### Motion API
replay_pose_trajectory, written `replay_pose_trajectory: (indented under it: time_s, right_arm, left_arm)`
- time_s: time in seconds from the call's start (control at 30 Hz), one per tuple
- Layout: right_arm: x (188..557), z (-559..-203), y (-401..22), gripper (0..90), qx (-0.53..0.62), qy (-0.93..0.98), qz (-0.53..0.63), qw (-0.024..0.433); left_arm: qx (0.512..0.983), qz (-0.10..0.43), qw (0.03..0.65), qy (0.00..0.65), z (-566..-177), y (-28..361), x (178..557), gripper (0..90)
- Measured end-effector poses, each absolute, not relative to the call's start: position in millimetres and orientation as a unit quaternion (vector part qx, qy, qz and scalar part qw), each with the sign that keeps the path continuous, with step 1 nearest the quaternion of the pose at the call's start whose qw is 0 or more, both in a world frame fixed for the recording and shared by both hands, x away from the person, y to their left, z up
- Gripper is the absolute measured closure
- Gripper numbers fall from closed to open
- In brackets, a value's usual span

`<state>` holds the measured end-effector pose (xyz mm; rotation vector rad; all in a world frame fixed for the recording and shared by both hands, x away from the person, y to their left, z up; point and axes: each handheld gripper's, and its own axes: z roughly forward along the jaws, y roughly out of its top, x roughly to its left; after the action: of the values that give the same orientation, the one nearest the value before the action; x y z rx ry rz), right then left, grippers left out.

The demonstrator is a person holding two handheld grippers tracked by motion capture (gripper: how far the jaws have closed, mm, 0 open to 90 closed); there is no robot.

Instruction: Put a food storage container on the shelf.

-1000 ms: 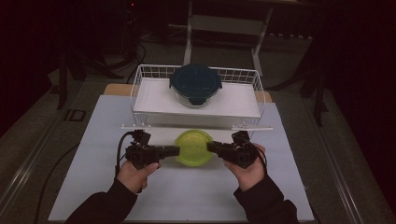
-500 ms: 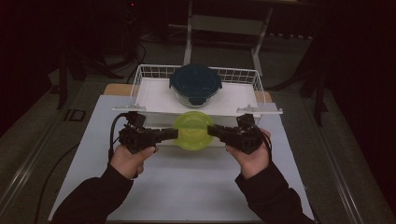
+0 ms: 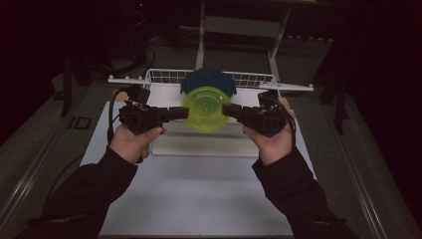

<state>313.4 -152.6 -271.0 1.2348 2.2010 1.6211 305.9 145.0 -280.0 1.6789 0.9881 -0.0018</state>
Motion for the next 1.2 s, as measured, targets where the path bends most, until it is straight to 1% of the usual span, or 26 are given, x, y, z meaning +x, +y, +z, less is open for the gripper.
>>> replay_pose_trajectory:
  time_s: [0.1, 0.3, 0.57, 0.63, 0.67, 0.7, 0.87, 0.93, 1.0, 1.2]
  right_arm:
    - [326, -258, -151, 80.3, 0.413, 0.733, 0.536, 0.073]
    - [342, -246, -148, 80.2, 0.42, 0.731, 0.532, 0.083]
    - [368, -236, -150, 80.0, 0.444, 0.721, 0.529, 0.065]
    - [371, -236, -151, 80.0, 0.446, 0.72, 0.527, 0.062]
    - [371, -236, -151, 80.0, 0.446, 0.72, 0.527, 0.062]
    - [379, -234, -150, 79.9, 0.455, 0.719, 0.523, 0.053]
    - [389, -235, -149, 79.9, 0.465, 0.72, 0.513, 0.048]
    - [397, -239, -149, 79.9, 0.478, 0.717, 0.506, 0.034]
    - [399, -240, -150, 79.9, 0.48, 0.716, 0.506, 0.031]
    - [408, -242, -148, 79.9, 0.49, 0.716, 0.496, 0.023]
  left_arm:
    - [0.716, 0.003, 0.558, 0.419, -268, 146, 319, 81.5]
    - [0.718, 0.009, 0.551, 0.426, -255, 144, 336, 81.5]
    - [0.712, 0.011, 0.55, 0.436, -244, 140, 361, 81.3]
    - [0.712, 0.011, 0.55, 0.436, -244, 140, 361, 81.4]
    - [0.711, 0.009, 0.548, 0.44, -243, 140, 367, 81.4]
    - [0.709, 0.009, 0.548, 0.444, -244, 139, 370, 81.2]
    - [0.702, -0.001, 0.549, 0.453, -250, 139, 382, 80.9]
    - [0.699, -0.005, 0.55, 0.457, -252, 139, 386, 80.5]
    - [0.697, -0.009, 0.55, 0.46, -255, 139, 389, 80.3]
    - [0.692, -0.006, 0.543, 0.475, -260, 138, 398, 79.0]
